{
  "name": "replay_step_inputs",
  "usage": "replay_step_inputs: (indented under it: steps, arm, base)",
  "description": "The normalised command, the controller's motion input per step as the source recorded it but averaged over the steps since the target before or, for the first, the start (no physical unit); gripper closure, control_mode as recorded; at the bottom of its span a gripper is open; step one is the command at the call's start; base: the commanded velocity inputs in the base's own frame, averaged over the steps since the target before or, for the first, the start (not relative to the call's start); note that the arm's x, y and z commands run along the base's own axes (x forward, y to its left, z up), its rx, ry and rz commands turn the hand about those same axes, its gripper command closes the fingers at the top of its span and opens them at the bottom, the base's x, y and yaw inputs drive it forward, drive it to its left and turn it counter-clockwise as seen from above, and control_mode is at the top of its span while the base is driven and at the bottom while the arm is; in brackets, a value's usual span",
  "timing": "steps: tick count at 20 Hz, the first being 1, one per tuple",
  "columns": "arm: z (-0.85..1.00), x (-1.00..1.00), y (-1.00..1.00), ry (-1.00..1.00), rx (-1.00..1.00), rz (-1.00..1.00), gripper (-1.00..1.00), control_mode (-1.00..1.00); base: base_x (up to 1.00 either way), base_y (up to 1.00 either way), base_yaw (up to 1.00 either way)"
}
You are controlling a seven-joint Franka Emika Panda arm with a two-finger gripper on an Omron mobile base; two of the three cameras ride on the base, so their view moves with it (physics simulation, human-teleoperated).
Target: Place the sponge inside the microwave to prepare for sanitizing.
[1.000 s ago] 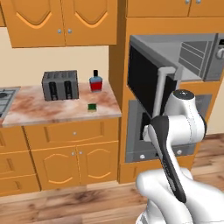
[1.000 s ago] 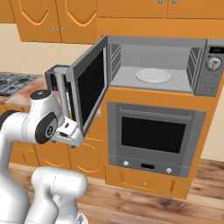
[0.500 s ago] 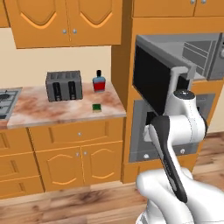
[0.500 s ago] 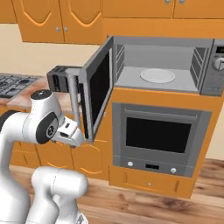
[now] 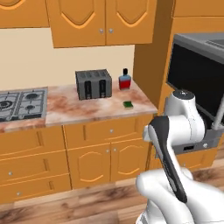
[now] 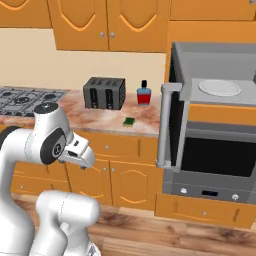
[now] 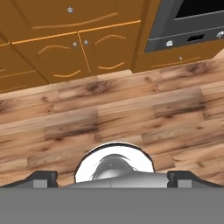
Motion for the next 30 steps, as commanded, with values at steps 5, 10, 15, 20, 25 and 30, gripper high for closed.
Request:
replay_step_inputs:
  steps: [5, 10, 15, 20, 25, 30]
  arm:
    - [0.0, 0.0, 0.0, 0.0, 0.0, 0.0, -1.0, 1.0]
    - [0.0, 0.0, 0.0, 0.0, 0.0, 0.0, -1.0, 1.0]
    - [0.0, 0.0, 0.0, 0.0, 0.0, 0.0, -1.0, 1.0]
    - [0.0, 0.0, 0.0, 0.0, 0.0, 0.0, -1.0, 1.0]
    - [0.0, 0.0, 0.0, 0.0, 0.0, 0.0, -1.0, 1.0]
    - [0.0, 0.0, 0.0, 0.0, 0.0, 0.0, -1.0, 1.0]
  base:
    - [0.3, 0.31, -0.04]
    - [0.46, 0.52, -0.14]
    - [0.56, 0.77, -0.22]
    - [0.73, 0.42, -0.26]
    - [0.67, 0.03, -0.34]
    - [0.52, 0.01, -0.21]
